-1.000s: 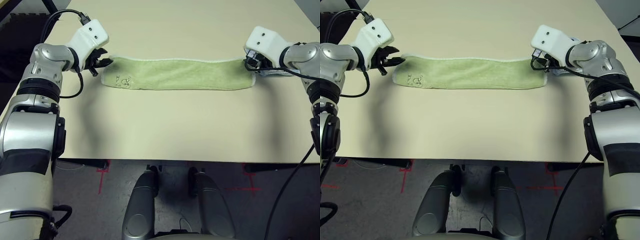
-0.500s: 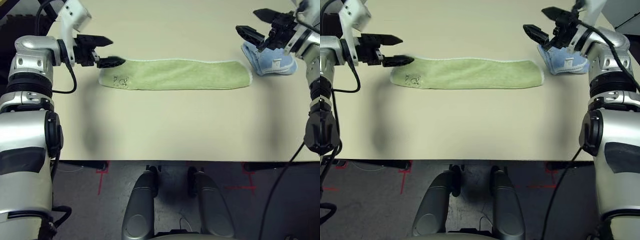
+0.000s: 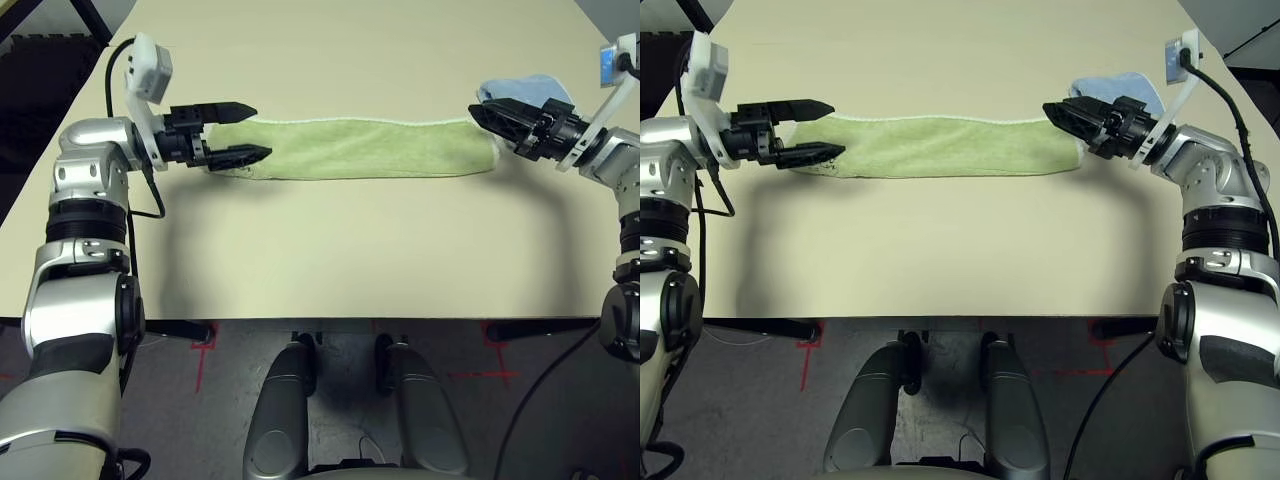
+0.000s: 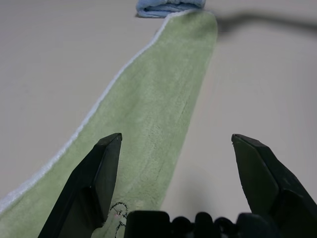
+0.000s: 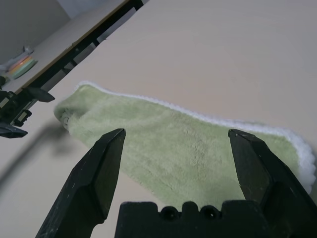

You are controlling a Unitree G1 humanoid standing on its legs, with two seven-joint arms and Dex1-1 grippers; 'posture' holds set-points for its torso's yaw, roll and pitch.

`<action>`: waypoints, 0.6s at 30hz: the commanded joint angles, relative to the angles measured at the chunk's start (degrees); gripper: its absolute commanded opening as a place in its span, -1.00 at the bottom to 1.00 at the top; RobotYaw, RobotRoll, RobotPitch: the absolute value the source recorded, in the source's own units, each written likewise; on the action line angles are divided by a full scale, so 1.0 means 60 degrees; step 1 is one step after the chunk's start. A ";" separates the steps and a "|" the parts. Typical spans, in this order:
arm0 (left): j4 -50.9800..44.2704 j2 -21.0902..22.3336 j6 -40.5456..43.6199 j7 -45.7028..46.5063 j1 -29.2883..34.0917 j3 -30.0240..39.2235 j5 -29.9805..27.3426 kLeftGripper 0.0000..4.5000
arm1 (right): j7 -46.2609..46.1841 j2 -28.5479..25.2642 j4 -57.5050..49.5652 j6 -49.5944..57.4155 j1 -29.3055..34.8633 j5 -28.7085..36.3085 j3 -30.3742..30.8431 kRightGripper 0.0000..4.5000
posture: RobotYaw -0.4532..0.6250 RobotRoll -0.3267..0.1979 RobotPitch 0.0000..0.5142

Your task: Fold the towel and set it aside.

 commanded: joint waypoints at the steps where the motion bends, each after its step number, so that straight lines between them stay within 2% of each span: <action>1: 0.0275 0.0086 -0.0656 0.0045 0.0172 -0.0308 0.0368 0.99 | -0.0450 -0.0326 0.0007 0.1555 0.0009 0.0513 -0.0444 1.00 | -0.12 0.25 0.08; 5: 0.0309 0.0055 -0.1017 0.0126 0.0267 -0.0404 0.0428 0.99 | -0.1515 -0.0374 0.0153 0.3127 0.0082 0.1245 -0.1447 1.00 | -0.11 0.25 0.08; 8: 0.0152 0.0022 -0.1015 0.0209 0.0397 -0.0397 0.0359 0.99 | -0.2548 -0.0135 -0.0502 0.4225 0.0615 0.2127 -0.2704 1.00 | -0.11 0.25 0.08; 11: -0.0004 0.0004 -0.0802 0.0261 0.0503 -0.0346 0.0242 0.99 | -0.3825 0.0303 -0.1392 0.4855 0.1247 0.2909 -0.4025 1.00 | -0.11 0.25 0.08; 18: -0.0226 -0.0016 -0.0673 0.0155 0.0627 -0.0428 0.0200 0.99 | -0.6095 0.1632 -0.3594 0.5686 0.2592 0.4072 -0.5389 1.00 | -0.13 0.25 0.11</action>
